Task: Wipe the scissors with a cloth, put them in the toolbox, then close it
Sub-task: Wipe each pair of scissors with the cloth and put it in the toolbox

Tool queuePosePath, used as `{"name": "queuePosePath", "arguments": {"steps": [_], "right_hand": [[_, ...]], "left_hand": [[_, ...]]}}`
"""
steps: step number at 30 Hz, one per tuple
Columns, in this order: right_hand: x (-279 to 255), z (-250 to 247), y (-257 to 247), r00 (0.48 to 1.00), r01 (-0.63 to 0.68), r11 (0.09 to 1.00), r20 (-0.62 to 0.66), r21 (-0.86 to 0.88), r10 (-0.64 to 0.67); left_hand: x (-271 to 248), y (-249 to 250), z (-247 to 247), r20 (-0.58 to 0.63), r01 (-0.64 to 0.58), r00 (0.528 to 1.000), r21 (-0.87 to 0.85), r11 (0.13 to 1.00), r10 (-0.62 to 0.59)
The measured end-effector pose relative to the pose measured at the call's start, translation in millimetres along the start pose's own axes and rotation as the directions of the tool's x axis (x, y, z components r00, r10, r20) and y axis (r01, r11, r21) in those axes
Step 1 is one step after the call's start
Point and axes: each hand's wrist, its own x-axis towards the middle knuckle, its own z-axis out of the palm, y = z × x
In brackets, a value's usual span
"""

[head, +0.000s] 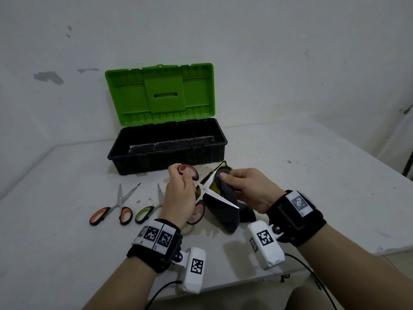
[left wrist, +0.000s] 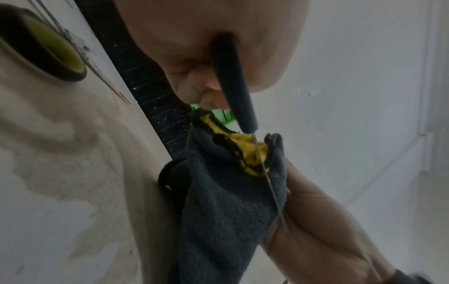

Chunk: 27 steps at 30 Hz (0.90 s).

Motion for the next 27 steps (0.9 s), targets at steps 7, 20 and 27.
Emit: {"name": "queuePosePath", "arguments": {"steps": [7, 20, 27], "right_hand": [[1.1, -0.2, -5.4, 0.999, -0.005, 0.999, -0.051, 0.04, 0.007], [1.2, 11.4, -10.3, 0.996, -0.083, 0.995, 0.037, -0.05, 0.085], [5.8, 10.9, -14.9, 0.997, -0.053, 0.999, -0.057, 0.01, 0.053]], "left_hand": [[-0.3, 2.3, -1.4, -0.065, -0.001, 0.998, -0.074, 0.997, -0.004], [-5.8, 7.5, 5.8, -0.069, -0.104, 0.992, 0.045, 0.994, 0.107], [-3.8, 7.6, 3.8, -0.043, -0.074, 0.996, 0.053, 0.996, 0.076]]}}
